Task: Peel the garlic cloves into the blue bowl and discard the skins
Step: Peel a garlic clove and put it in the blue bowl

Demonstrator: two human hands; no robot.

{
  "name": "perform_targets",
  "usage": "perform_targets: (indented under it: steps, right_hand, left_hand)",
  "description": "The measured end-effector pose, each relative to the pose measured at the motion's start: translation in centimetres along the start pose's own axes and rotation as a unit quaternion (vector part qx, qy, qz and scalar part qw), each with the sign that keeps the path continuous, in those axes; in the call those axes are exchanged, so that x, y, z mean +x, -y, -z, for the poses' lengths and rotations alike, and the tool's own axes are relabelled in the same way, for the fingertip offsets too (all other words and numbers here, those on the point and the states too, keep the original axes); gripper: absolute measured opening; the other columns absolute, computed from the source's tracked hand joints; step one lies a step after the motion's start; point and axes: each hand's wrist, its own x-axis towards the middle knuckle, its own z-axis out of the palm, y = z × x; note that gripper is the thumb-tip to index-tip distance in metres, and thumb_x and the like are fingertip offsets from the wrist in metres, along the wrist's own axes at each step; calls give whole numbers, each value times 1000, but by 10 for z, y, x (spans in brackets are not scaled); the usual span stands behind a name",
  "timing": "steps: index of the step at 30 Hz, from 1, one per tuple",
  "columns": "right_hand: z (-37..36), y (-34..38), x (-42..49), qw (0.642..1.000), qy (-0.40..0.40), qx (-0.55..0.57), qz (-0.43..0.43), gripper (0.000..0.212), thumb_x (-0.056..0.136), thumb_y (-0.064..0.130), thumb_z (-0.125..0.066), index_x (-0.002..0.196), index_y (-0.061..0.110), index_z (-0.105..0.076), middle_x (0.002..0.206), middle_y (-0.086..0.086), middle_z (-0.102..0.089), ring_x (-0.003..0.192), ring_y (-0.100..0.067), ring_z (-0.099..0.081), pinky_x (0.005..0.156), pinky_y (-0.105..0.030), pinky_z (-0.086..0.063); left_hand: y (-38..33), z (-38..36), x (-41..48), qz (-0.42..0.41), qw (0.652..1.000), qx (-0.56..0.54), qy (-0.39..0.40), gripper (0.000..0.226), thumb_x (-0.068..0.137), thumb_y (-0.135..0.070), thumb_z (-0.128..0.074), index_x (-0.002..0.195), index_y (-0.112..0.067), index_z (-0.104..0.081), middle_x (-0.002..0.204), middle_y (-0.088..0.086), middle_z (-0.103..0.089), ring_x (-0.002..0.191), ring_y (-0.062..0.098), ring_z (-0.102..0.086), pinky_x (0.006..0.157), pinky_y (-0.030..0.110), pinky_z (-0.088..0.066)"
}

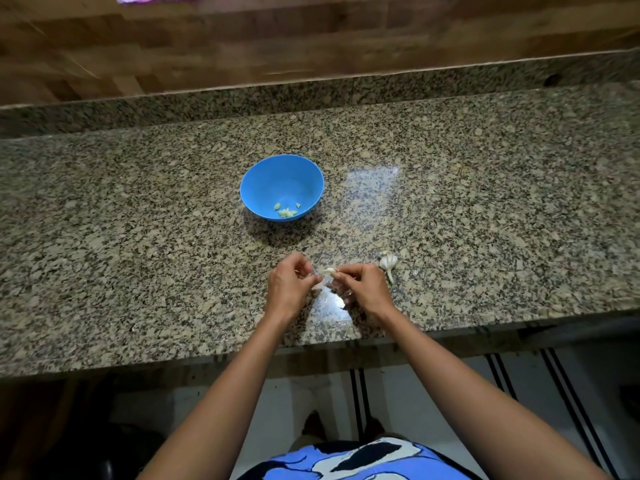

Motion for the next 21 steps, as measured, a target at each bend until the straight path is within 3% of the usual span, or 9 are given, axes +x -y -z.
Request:
perform_targets:
  steps: [3,6,10,13,15,17,21]
  right_hand:
    - [2,2,0,998,13,-55,23,19,85,20,-65,102,12,-70,81,5,-69,74,-14,-65,73,-33,-55]
    - [3,2,1,994,57,-83,43,21,86,25,-64,100,12,-71,88,-2,-72,79,-14,-67,75,-32,-56]
    - [9,2,-2,983,144,107,-33,22,90,16,-59,100,-2,-68,86,-12,-67,67,-8,-63,52,-21,-49]
    - [9,8,-5,943,184,241,-134,18,91,16,-56,99,3,-66,83,-5,-68,72,-11,-64,57,-21,-50]
    - [6,11,-5,940,152,260,-159,17,90,14,-58,100,3,-66,81,-5,-69,70,-14,-65,58,-22,-54]
    - [4,12,-5,954,68,244,-159,19,86,12,-62,98,-2,-66,77,-8,-69,62,-16,-64,55,-23,-54]
    - [3,6,-2,980,-41,152,-120,19,79,18,-72,79,0,-68,72,-15,-69,59,-23,-63,61,-38,-55]
  left_hand:
    - [-5,1,-5,-39,994,-76,74,16,82,-12,-70,98,-15,-71,92,-6,-70,80,5,-66,70,18,-55]
    - [-4,2,-4,-17,983,-154,95,16,78,-6,-72,93,-10,-73,87,1,-72,81,14,-69,70,21,-56]
    - [0,6,-1,100,930,-336,106,16,76,7,-68,90,0,-70,89,17,-71,80,26,-69,70,27,-59]
    - [0,3,-6,179,870,-447,106,16,77,10,-64,92,3,-67,89,20,-70,76,26,-69,71,28,-59]
    - [1,0,-7,190,856,-473,84,16,77,10,-63,92,3,-67,85,18,-71,73,25,-69,71,28,-59]
    - [3,-1,-8,200,848,-488,59,17,77,11,-63,92,3,-67,84,16,-71,75,25,-70,71,29,-59]
    - [6,0,-8,190,864,-463,49,21,77,15,-61,93,2,-67,90,17,-71,81,26,-70,73,29,-59]
